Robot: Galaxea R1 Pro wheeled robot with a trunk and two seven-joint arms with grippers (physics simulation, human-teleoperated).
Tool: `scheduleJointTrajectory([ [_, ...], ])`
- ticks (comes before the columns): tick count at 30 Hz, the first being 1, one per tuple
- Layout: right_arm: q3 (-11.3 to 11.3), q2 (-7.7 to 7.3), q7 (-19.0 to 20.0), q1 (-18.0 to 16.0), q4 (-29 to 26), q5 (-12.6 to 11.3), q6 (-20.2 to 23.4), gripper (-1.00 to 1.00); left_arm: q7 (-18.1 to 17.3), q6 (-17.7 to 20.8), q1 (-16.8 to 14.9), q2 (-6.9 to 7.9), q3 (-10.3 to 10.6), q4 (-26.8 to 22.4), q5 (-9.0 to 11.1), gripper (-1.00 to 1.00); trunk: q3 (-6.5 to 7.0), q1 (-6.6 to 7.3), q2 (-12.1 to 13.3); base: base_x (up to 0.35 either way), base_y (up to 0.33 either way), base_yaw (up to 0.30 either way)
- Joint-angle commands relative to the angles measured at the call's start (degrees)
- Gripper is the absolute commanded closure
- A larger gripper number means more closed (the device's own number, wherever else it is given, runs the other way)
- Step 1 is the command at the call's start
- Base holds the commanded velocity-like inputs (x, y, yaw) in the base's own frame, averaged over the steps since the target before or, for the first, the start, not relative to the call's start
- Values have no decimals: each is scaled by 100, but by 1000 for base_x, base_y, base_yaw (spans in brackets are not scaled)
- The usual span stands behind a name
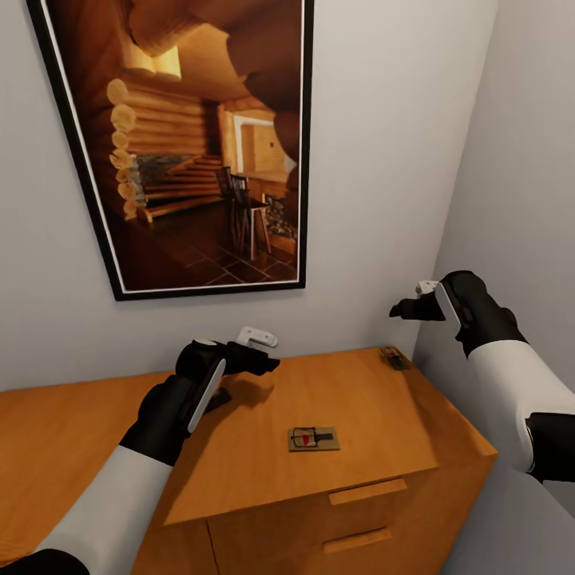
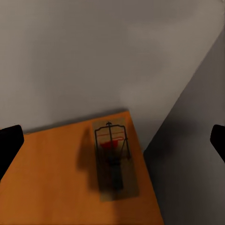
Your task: Take the four mousetraps from the cabinet in the bathroom and place them on the bathroom floor. Make sure all four end up on the same floor surface, and ensure that at least two of them are either under or directly next to the same bathroom sink.
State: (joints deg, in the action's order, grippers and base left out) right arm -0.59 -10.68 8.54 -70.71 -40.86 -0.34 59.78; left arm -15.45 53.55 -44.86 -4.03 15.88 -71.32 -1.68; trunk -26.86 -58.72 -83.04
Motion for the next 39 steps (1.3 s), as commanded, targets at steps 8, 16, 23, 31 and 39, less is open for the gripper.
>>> scheduleJointTrajectory([
  [8,-9,-4,16,-4,0,-7,22,-100,-36,24,-5,-1,-1,2,-19,-100,-7,-1,-4,28,0,0],
  [16,-11,13,16,-4,12,-11,22,-100,-114,30,-5,-1,6,38,36,-100,-7,-1,-4,6,0,0],
  [23,-11,23,16,-4,15,-17,22,-100,-568,21,-5,6,122,86,104,-100,-7,-1,-4,1,0,0],
  [31,-15,22,16,-4,155,-6,22,-100,-1706,16,-8,25,497,86,71,-100,-7,-1,-4,0,0,0],
  [39,-19,23,16,-4,434,24,-27,-100,-1824,13,-7,18,512,70,69,-100,-7,-1,-4,0,0,0],
])
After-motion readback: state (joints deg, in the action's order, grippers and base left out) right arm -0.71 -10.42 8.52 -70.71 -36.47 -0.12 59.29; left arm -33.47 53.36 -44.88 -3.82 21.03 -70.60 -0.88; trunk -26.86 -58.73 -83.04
